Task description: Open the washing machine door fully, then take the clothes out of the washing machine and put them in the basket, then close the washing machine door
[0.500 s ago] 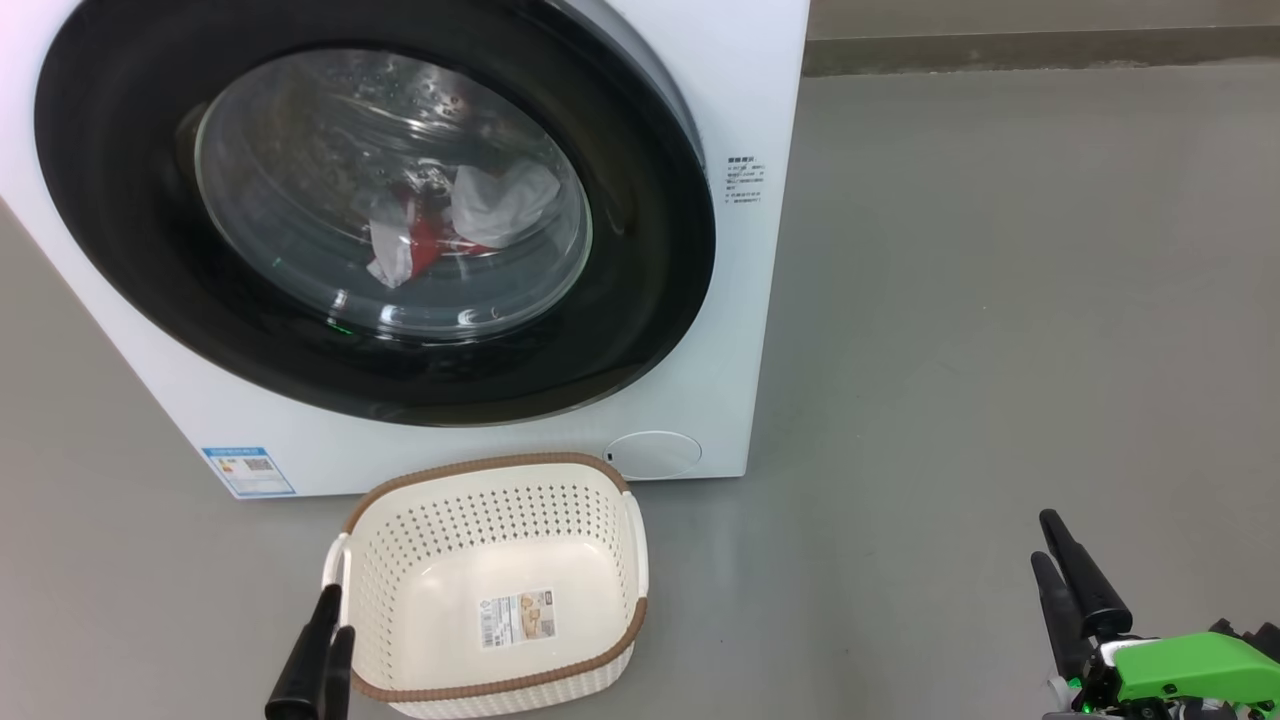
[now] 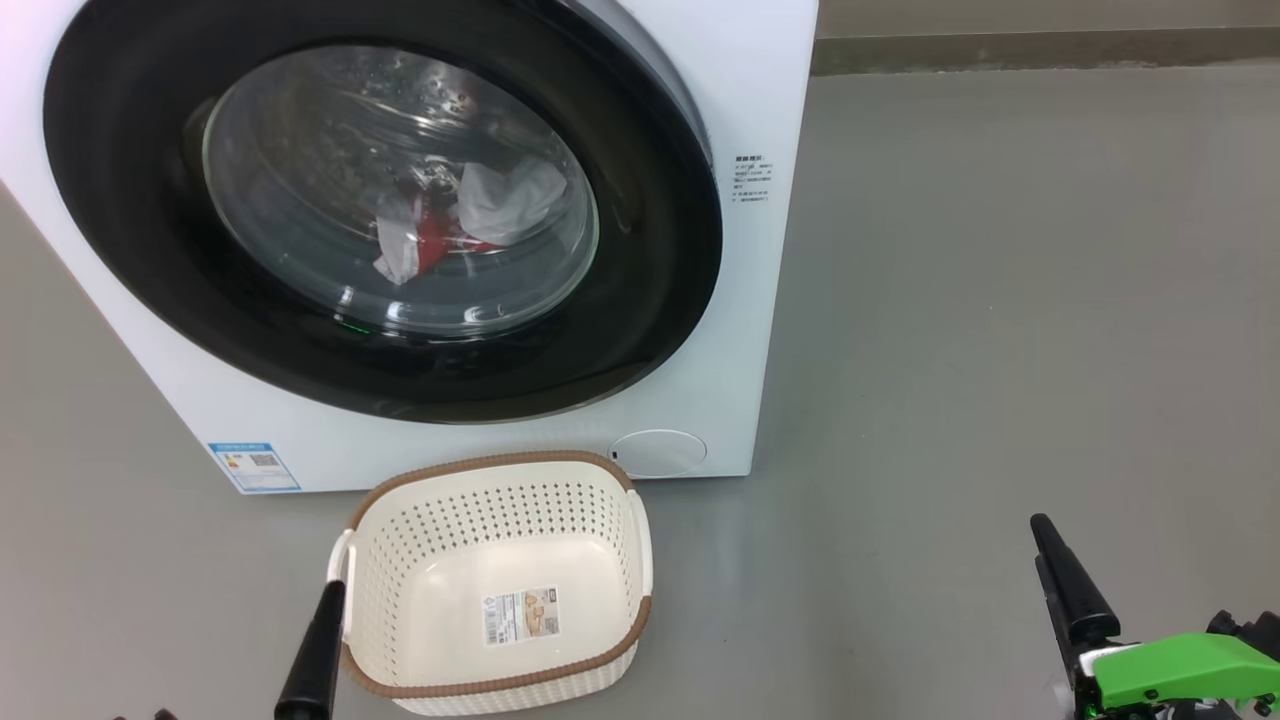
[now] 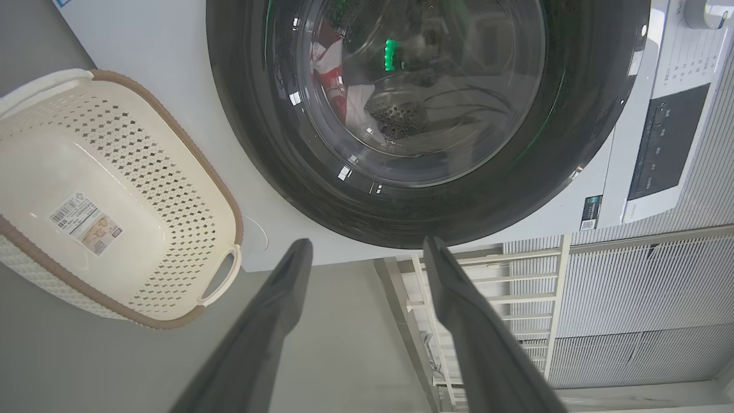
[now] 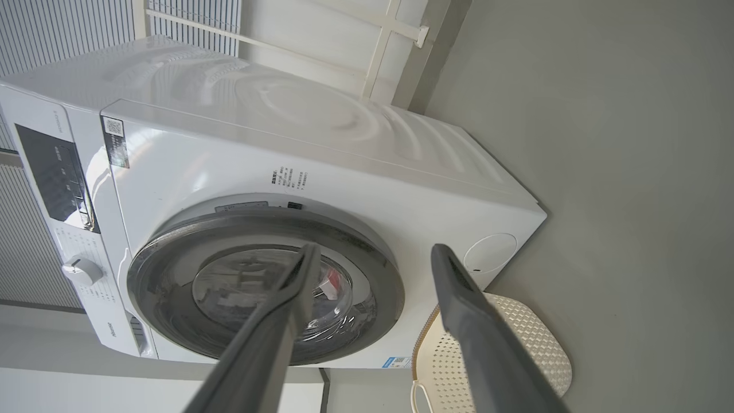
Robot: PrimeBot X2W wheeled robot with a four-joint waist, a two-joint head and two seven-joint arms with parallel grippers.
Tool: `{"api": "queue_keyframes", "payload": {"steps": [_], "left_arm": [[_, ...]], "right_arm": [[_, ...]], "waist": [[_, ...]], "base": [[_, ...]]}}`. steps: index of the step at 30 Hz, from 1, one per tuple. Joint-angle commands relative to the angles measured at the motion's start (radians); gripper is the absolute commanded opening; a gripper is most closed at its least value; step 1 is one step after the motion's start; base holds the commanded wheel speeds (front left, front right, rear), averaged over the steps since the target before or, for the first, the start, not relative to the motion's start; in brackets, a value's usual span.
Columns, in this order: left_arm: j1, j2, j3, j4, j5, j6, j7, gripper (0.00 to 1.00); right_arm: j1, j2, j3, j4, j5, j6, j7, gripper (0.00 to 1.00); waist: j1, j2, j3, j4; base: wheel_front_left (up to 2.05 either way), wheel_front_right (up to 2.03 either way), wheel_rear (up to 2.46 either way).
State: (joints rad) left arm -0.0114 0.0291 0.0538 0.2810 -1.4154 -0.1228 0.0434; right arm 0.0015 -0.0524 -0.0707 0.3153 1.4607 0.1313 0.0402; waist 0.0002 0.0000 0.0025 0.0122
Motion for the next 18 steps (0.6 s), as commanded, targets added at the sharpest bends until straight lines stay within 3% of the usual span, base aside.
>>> {"api": "queue_keyframes", "payload": {"steps": [1,18], "left_arm": [[-0.004,0.011,0.006,-0.036,0.041,-0.002,-0.011,1.00],[0.017,0.013,-0.024,-0.076,0.303,0.034,-0.063,1.00]], "right_arm": [[-0.010,-0.018,0.011,-0.030,-0.033,0.000,-0.012,1.00],[0.003,-0.038,0.052,-0.042,-0.231,0.000,-0.064,1.00]], "waist": [[-0.0001,0.0000,0.000,0.001],[-0.0001,0.0000,0.002,0.009]], "base": [[0.00,0.00,0.00],[0.00,0.00,0.00]]}}
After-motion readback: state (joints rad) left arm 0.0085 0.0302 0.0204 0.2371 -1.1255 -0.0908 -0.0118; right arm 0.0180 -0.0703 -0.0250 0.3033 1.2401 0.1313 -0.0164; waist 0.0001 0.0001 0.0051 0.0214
